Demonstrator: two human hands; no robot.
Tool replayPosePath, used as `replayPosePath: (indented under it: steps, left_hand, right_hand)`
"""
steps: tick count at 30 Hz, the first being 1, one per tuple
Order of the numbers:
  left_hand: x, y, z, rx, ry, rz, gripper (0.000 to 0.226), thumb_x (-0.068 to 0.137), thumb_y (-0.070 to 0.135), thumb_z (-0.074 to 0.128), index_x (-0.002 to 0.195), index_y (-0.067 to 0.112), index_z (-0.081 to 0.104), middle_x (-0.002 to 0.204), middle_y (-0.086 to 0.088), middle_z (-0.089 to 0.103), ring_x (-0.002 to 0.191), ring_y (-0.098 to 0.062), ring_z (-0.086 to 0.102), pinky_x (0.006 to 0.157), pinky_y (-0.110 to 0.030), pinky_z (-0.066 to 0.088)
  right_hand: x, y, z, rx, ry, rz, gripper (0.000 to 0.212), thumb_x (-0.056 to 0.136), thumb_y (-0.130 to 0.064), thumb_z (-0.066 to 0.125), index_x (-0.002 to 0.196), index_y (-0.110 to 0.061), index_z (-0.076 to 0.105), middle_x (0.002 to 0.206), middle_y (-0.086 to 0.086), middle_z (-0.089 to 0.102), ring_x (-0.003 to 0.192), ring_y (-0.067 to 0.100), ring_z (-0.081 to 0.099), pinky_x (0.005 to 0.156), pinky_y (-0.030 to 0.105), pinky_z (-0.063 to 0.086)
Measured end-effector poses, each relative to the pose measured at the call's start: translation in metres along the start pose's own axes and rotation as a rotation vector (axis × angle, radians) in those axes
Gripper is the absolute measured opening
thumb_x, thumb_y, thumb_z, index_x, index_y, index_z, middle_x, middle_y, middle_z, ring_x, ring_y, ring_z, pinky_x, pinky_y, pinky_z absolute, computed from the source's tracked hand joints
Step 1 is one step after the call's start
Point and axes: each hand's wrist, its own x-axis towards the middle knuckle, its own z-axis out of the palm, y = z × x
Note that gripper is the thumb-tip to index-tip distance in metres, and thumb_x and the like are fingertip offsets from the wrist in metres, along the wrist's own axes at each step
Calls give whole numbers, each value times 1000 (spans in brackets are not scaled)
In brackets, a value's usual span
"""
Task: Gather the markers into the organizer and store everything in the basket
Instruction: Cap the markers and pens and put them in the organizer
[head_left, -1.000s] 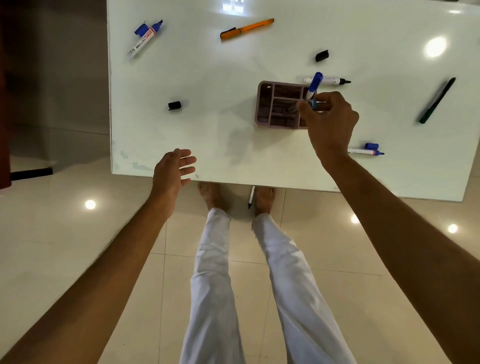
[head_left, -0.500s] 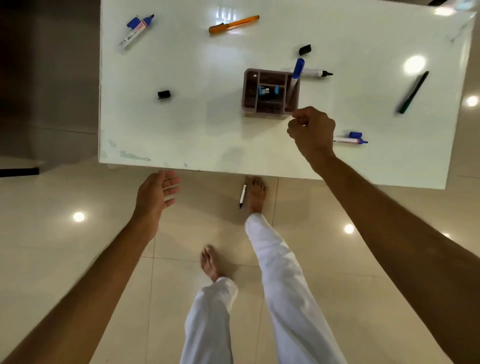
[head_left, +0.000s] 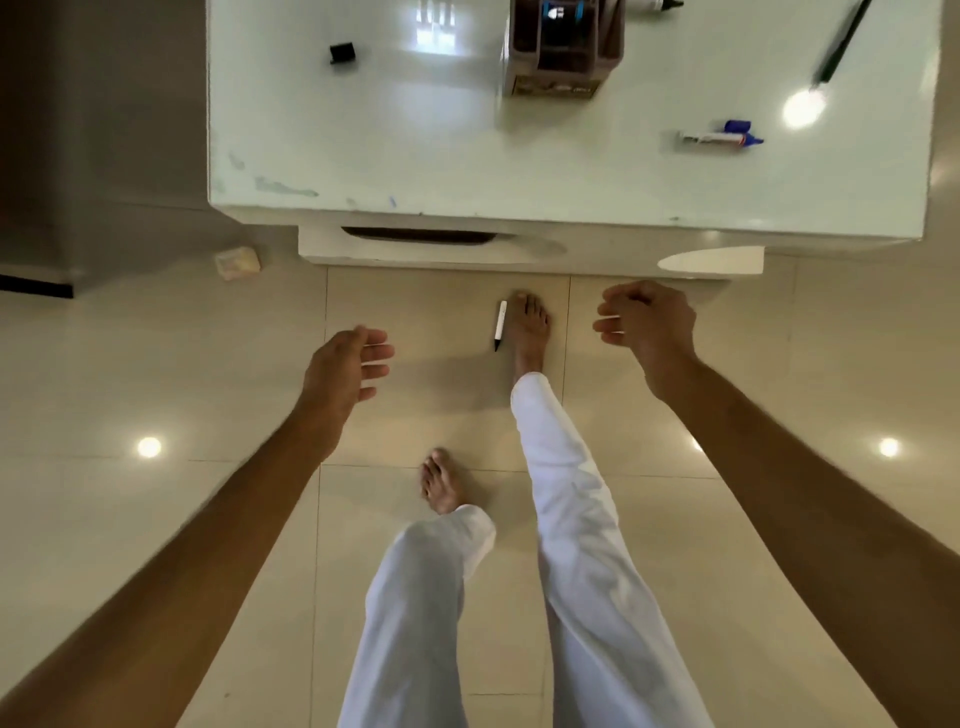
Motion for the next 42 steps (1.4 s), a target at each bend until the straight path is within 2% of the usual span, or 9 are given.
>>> replayPosePath:
  steps: [10, 20, 25, 28, 31, 34, 37, 39, 42]
  left_hand:
    - [2, -73, 4, -2, -24, -42, 41, 110, 38, 38, 124, 13, 68, 117, -3, 75, 118, -31, 68, 104, -49, 49]
    - [160, -132, 36, -101, -22, 11, 40, 109, 43, 40, 120, 20, 71, 115, 1, 77, 111, -24, 71, 99, -45, 52]
    - [252, -187, 46, -184, 3, -5, 39, 109, 41, 42, 121, 18, 71, 117, 0, 77, 110, -23, 71, 93, -40, 53]
    - [288, -218, 50, -221, 31, -46, 37, 109, 39, 43, 121, 18, 71, 116, 0, 77, 110, -23, 71, 89, -39, 54]
    - [301, -241, 52, -234, 28, -77, 37, 110, 39, 42, 121, 18, 71, 115, 0, 78, 109, -23, 71, 88, -39, 54]
    - [299, -256, 51, -212, 11, -106, 39, 110, 38, 41, 122, 17, 71, 117, -2, 77, 110, -23, 71, 88, -39, 53]
    - [285, -258, 45, -192, 1, -131, 39, 110, 38, 40, 122, 17, 70, 118, -3, 77, 110, -24, 70, 87, -39, 53]
    - [273, -254, 41, -182, 11, -141, 39, 110, 38, 40, 123, 16, 70, 118, -3, 76, 111, -25, 70, 88, -39, 53]
    - [246, -237, 34, -181, 41, -161, 39, 110, 39, 40, 122, 18, 71, 117, -2, 77, 110, -23, 71, 91, -40, 54]
  right_hand:
    - [-24, 78, 17, -154, -89, 70, 13, 93, -7, 66, 96, -8, 78, 88, 13, 79, 81, 34, 79, 74, 37, 66]
    - [125, 156, 158, -498, -202, -119, 10, 83, -24, 75, 83, -15, 76, 81, 4, 76, 88, 28, 75, 86, 49, 63]
    - [224, 213, 235, -759, -143, -128, 37, 90, -32, 70, 117, -7, 70, 114, 9, 70, 101, 28, 64, 77, 32, 49]
    - [272, 240, 263, -687, -45, -80, 55, 90, -37, 71, 133, -7, 55, 129, 11, 64, 113, 32, 64, 77, 32, 45]
    - [301, 257, 277, -657, 19, -34, 53, 93, -33, 66, 136, -4, 54, 134, 15, 64, 118, 36, 65, 80, 32, 46]
    - [304, 264, 279, -859, 1, -76, 41, 94, -25, 66, 129, -4, 64, 133, 18, 64, 121, 39, 64, 80, 32, 44]
    - [294, 266, 272, -903, -49, -67, 50, 84, -39, 75, 119, -5, 68, 126, 17, 65, 115, 39, 65, 78, 32, 47]
    - [281, 262, 264, -831, -89, -32, 55, 72, -52, 72, 100, -5, 73, 106, 17, 74, 97, 35, 72, 71, 34, 53]
    - [244, 240, 247, -576, -188, 62, 43, 72, -46, 71, 82, -5, 77, 79, 12, 80, 66, 22, 73, 63, 33, 55]
